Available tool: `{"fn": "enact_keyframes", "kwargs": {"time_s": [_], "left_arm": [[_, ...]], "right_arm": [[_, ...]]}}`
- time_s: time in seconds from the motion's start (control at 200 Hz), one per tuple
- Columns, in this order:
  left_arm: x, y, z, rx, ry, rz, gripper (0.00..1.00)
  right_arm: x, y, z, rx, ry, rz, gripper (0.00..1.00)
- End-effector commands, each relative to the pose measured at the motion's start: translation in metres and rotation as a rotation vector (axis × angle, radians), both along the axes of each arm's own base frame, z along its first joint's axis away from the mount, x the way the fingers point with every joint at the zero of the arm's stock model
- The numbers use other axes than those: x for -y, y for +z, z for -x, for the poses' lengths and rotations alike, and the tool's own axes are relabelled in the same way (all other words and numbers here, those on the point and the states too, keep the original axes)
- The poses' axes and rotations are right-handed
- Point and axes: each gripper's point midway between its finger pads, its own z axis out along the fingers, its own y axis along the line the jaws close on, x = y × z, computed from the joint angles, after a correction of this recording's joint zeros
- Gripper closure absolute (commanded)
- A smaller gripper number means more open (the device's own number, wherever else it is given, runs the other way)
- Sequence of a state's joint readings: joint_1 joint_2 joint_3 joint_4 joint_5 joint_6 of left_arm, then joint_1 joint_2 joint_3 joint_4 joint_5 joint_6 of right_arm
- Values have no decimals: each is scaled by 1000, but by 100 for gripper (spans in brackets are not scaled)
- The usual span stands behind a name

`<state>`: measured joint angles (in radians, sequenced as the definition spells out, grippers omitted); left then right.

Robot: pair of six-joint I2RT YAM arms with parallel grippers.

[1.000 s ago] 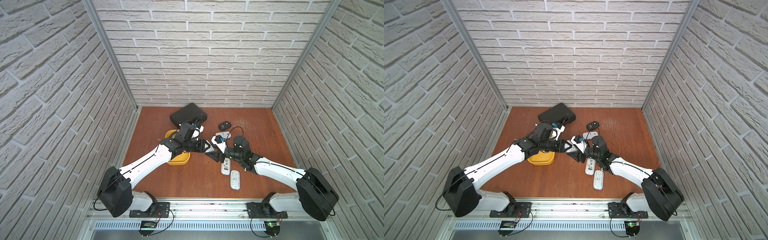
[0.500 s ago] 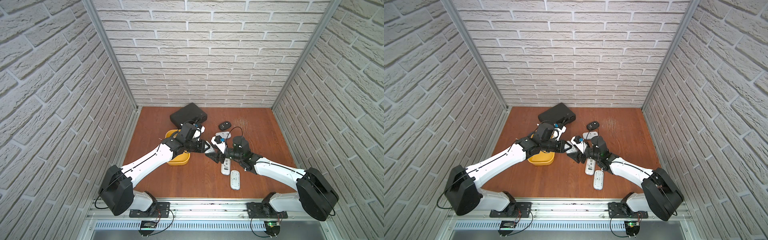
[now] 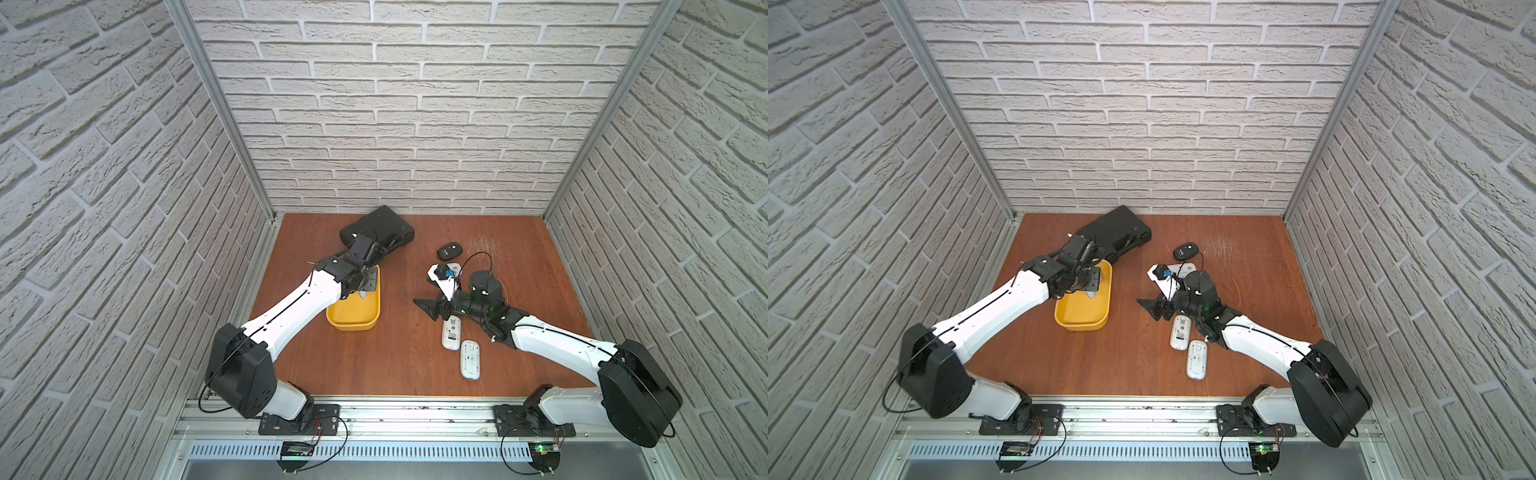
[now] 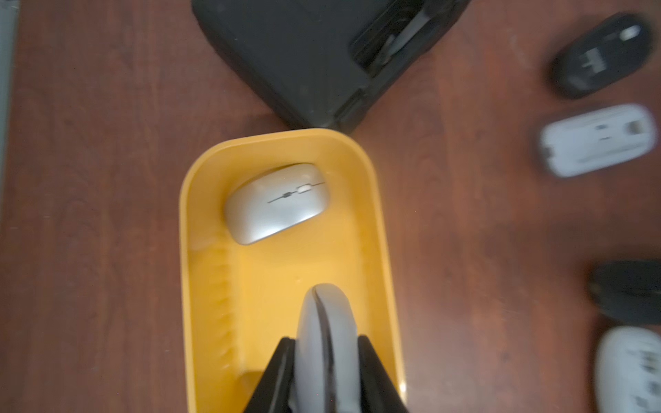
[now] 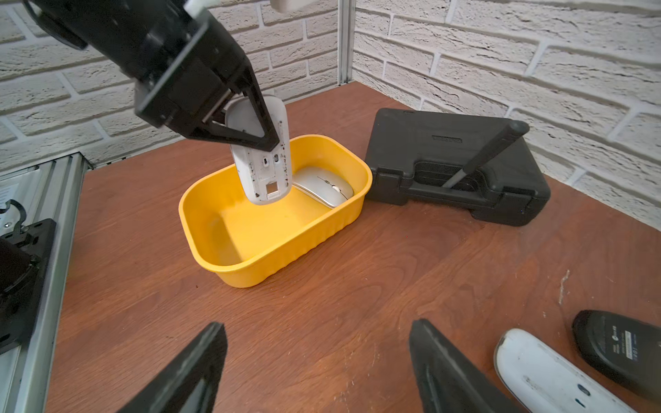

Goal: Put the mouse in the storage box
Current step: Place the mouse in the storage box.

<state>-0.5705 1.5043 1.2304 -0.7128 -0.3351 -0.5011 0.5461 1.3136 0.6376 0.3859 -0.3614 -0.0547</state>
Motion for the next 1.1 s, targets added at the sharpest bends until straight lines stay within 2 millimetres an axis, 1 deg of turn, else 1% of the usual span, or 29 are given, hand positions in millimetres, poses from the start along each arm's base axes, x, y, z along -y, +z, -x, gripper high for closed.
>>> {"fn": "enact_keyframes", "kwargs": {"time_s": [0.0,0.115,0.255,0.415,0.575,0.735,0.775,0.865,0.95,1.09], "left_arm": [[-29,-13,-13,-7,41,-227,96],[-38,-29,-25,-36,61,-358,97],[-39,-47,-39,-57,53,-440,97],[-36,-58,-52,-43,27,-481,95],[-43,-70,-59,-55,31,-514,91],[-41,-75,-60,-59,26,-513,87],[-39,-76,-59,-59,23,-511,84],[-35,-79,-55,-62,8,-499,69],[-29,-83,-50,-72,-12,-496,61],[-20,-84,-42,-82,-34,-486,39]], "right_arm": [[3,14,-5,38,-27,-41,16],[4,15,-5,36,-27,-41,17],[6,12,-4,32,-31,-38,17],[6,8,-4,21,-26,-34,17],[6,8,-4,22,-27,-34,17],[6,5,-4,14,-25,-33,17],[6,5,-4,15,-25,-32,17],[6,6,-4,16,-25,-32,17],[6,5,-5,15,-28,-32,17],[6,5,-5,13,-28,-30,17]]}}
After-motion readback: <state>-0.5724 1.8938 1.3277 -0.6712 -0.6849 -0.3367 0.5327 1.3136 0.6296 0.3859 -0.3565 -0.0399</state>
